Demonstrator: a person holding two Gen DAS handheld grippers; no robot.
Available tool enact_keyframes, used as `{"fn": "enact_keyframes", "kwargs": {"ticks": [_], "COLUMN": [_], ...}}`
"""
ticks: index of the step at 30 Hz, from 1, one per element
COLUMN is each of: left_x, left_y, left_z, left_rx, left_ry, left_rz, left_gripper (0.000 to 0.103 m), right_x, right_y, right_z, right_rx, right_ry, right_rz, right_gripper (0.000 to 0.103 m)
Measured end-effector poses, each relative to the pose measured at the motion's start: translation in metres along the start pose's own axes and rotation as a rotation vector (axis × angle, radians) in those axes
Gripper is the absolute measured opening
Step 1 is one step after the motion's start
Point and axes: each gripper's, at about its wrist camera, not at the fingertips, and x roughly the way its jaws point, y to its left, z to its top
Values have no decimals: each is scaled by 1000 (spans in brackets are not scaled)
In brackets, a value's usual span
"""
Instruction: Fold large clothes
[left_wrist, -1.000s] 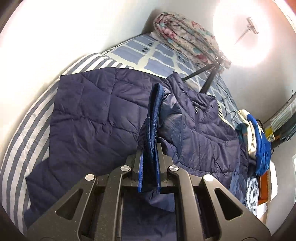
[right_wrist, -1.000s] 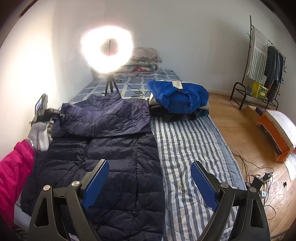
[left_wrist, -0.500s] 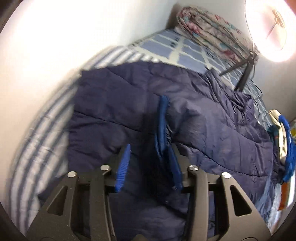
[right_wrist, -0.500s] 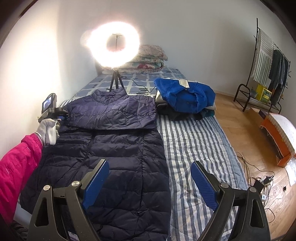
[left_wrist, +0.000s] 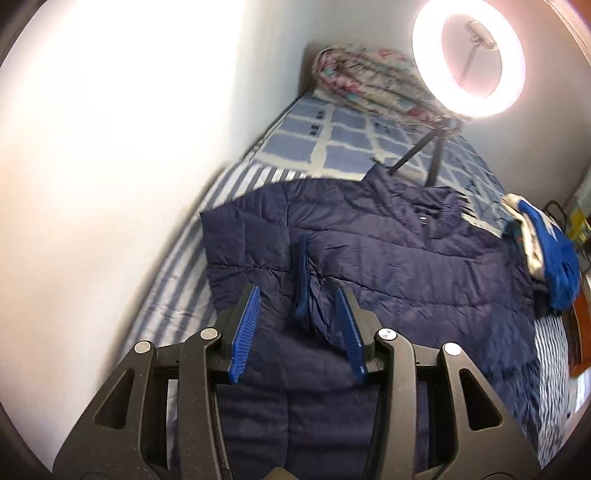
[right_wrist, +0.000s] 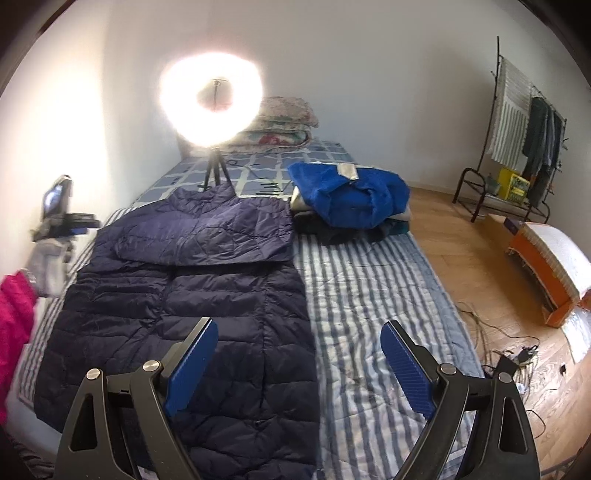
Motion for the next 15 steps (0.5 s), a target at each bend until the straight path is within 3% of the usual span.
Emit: {"fn": "enact_keyframes", "kwargs": {"ticks": [4,6,10,15], "left_x": [-52,-79,-124,-163], "left_y": [5,11,23,43], "left_z": [-7,-18,-51,-100], "left_rx": [51,64,96,101], "left_ry": [-24,-33,-21,17], "left_rz": [-14,-22,-33,-38], "left_gripper": [56,57,66,66], "right_x": [-9,-11,-7,-6], "right_y": [-4,-7,-19,-21], "right_z": [-5,-9,-17,-27], "right_rx": [-32,-32,8,7], "right_ry": [-60,-82,-70,-63], "right_rz": [-45,-43,28,94], "right_gripper": [91,91,91,91]}}
